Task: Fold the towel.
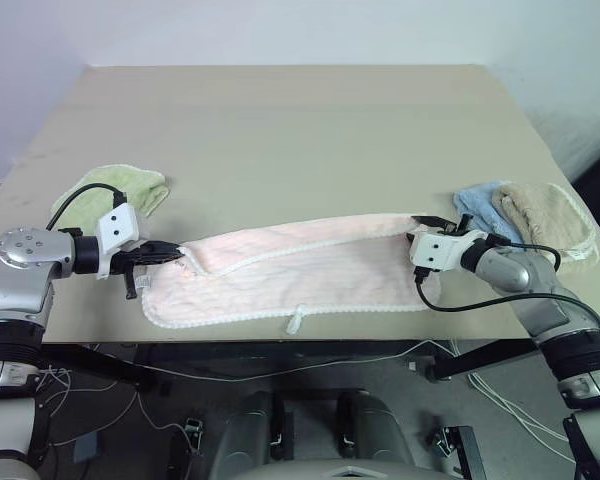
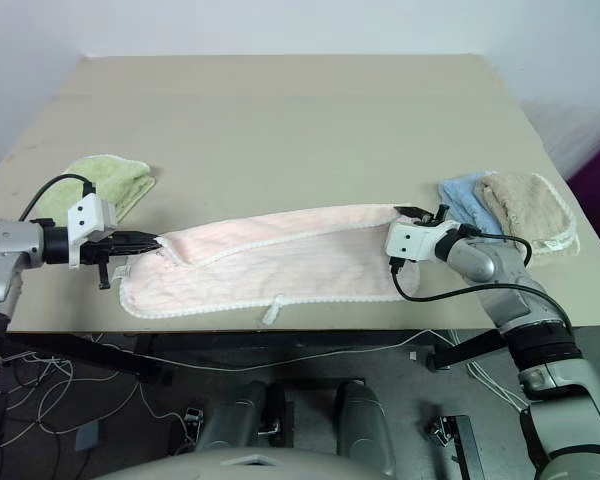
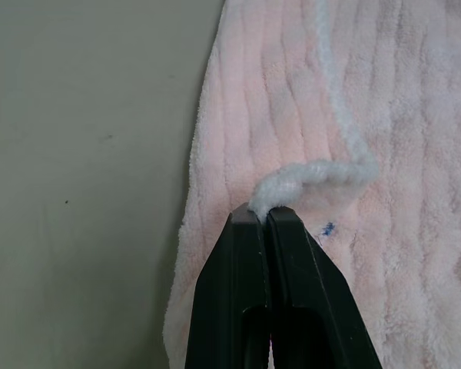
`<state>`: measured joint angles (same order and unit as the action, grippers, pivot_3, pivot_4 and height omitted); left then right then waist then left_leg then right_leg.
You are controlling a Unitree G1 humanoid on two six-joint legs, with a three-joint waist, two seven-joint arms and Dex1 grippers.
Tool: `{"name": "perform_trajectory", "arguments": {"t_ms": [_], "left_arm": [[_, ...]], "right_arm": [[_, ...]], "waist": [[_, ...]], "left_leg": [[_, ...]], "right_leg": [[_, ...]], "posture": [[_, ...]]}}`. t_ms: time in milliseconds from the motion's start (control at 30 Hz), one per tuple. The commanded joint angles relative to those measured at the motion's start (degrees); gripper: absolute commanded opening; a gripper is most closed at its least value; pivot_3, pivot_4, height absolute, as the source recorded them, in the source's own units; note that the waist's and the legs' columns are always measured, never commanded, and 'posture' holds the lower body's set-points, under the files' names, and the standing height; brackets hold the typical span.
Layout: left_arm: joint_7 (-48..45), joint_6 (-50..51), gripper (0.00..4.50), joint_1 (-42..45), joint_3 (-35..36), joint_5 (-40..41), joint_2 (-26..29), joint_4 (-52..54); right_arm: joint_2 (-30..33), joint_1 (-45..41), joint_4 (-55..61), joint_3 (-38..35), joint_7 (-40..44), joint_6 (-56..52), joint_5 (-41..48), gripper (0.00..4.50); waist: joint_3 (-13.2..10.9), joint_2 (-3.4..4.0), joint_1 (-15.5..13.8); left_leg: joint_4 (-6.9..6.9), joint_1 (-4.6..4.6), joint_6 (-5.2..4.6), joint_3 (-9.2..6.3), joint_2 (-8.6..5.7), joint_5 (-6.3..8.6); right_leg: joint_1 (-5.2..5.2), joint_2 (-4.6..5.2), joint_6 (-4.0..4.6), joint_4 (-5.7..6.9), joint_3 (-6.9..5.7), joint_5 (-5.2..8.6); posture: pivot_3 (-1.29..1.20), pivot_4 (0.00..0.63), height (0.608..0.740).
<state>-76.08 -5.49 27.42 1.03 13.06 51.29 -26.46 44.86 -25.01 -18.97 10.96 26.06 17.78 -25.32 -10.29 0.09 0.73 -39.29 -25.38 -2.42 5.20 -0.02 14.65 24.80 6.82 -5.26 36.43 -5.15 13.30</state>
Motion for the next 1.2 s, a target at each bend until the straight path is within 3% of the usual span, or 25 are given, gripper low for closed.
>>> {"name": "perform_trajectory", "arguments": {"t_ms": [33,67,100,433,600,900,1067,1200], "left_arm": [[0.44,0.0,0.0,-0.15,1.34,0.73,-0.29,1.7],[0.56,-0.01,0.0,-0.28,1.3,0.69,-0.42,1.85],[0.62,0.04,0.0,-0.39,1.31,0.7,-0.51,1.96],[6.72,2.3,0.0,2.45,5.88,3.55,-3.1,-0.45],[15.91,4.61,0.0,12.73,9.81,4.44,-6.38,-9.08],[29.53,0.4,0.0,36.34,12.29,1.74,-10.37,-30.57],[29.44,-2.06,0.0,43.47,12.91,1.22,-9.01,-35.84],[23.49,-1.5,0.0,41.84,12.78,1.43,-6.09,-35.63]], "right_arm": [[-0.04,-1.78,0.08,-0.47,-1.78,1.21,-0.93,0.48],[0.06,-1.93,-0.14,-0.43,-2.1,1.27,-1.33,0.11],[0.17,-2.07,-0.38,-0.41,-2.37,1.34,-1.63,0.05],[0.97,-3.75,1.4,-4.45,0.04,0.11,3.83,0.05],[2.69,-8.34,0.75,-6.83,3.91,-1.35,7.97,0.05],[5.38,-28.62,-15.64,-5.65,4.66,3.82,7.23,0.05],[6.87,-35.88,-17.61,-7.54,8.01,4.72,10.48,0.05],[8.83,-32.95,-10.11,-11.55,15.05,0.87,18.81,0.05]], "waist": [[0.0,0.0,0.01],[0.0,0.0,0.02],[0.0,0.0,0.02],[0.0,-0.01,-0.09],[-0.02,-0.03,-0.15],[-0.07,-0.11,0.15],[-0.1,-0.12,0.24],[-0.1,-0.12,0.27]], "left_leg": [[0.0,0.0,0.0,0.0,0.0,0.0],[0.0,0.0,0.0,0.0,0.0,0.0],[0.0,0.0,0.0,0.0,0.0,0.0],[-0.01,0.0,0.0,-0.01,0.0,0.0],[-0.08,0.01,-0.01,-0.04,-0.02,-0.01],[-0.16,0.0,-0.02,0.01,-0.04,-0.01],[-0.16,-0.04,-0.02,0.07,-0.03,-0.01],[-0.16,-0.05,-0.03,0.11,-0.03,0.0]], "right_leg": [[0.0,0.0,0.0,0.0,0.0,0.0],[0.0,0.0,0.0,0.0,0.0,0.0],[0.0,0.0,0.0,0.0,0.0,0.0],[-0.01,0.0,0.0,0.01,0.01,0.0],[-0.06,0.01,-0.01,0.04,-0.01,0.0],[-0.05,0.01,-0.1,0.11,0.0,0.05],[0.02,0.01,-0.13,0.13,0.03,0.07],[0.01,0.01,-0.13,0.13,0.05,0.07]], "posture": [[0.0,0.15,0.701],[0.0,0.15,0.701],[0.0,0.15,0.701],[0.0,0.15,0.701],[0.0,0.15,0.701],[0.0,0.15,0.701],[0.0,0.15,0.701],[0.0,0.15,0.701]]}}
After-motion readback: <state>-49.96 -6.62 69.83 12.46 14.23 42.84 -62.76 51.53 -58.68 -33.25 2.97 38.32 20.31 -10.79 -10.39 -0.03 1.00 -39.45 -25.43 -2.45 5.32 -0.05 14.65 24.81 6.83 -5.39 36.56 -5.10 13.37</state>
